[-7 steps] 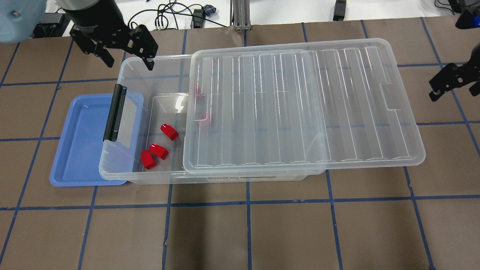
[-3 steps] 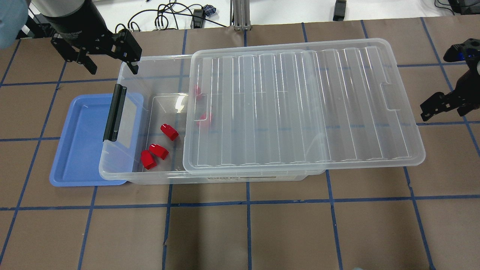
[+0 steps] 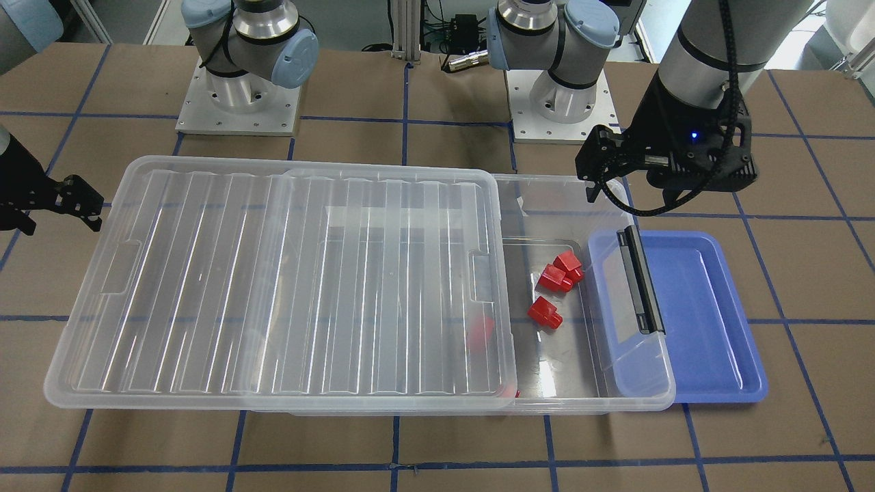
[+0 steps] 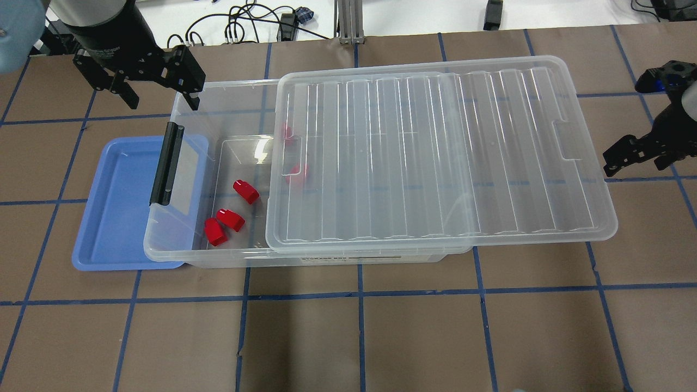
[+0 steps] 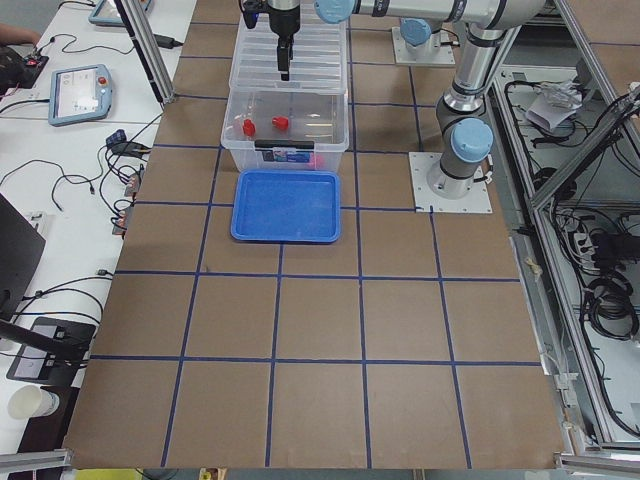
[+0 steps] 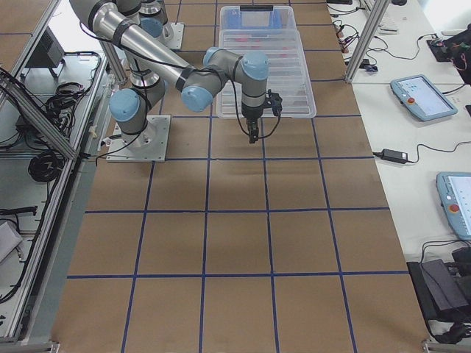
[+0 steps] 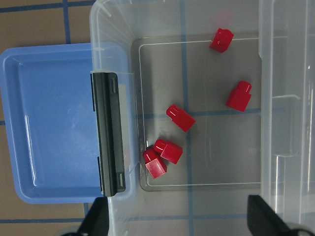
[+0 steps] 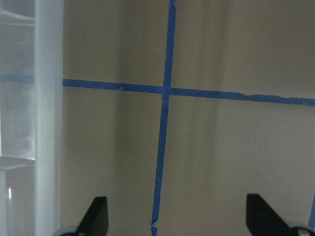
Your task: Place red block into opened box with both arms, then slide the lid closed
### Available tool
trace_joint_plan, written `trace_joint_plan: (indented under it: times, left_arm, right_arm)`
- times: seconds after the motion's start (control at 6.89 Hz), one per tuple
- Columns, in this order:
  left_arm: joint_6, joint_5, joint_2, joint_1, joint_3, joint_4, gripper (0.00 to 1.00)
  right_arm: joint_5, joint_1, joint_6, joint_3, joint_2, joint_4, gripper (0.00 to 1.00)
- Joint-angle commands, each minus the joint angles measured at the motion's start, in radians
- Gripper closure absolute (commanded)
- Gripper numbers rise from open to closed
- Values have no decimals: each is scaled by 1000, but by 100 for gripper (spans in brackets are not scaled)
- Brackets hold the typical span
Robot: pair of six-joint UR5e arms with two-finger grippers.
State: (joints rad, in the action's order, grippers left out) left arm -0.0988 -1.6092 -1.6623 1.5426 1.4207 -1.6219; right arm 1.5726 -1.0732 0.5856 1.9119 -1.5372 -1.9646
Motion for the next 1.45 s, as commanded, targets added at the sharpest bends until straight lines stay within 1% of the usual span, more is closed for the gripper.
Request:
trace_joint_plan:
  times: [0.0,0.15,0.29,0.44,0.87,1.31]
  left_arm:
    - [-10,-9,1,31,-5,0,0]
    - [-10,-11,3,31,-8,-1,0]
    - [-12,-11,4,30,-5,0,0]
    - [-10,-11,7,31,3,0,0]
    - [-10,-11,9,31,4,0,0]
    - [-10,-11,10,31,6,0,0]
  right_arm:
    - [-6,-39,-23,-1,-1,-11,0]
    - [-47,-71,-64,-2,3,-63,0]
    - [-62,-85,-93,-2,15,-82,0]
    - [-60,-123,-149,-2,28,-80,0]
    - [-57,-290,-334,-5,54,-117,0]
    - [-37,-350,-337,-8,46,-116,0]
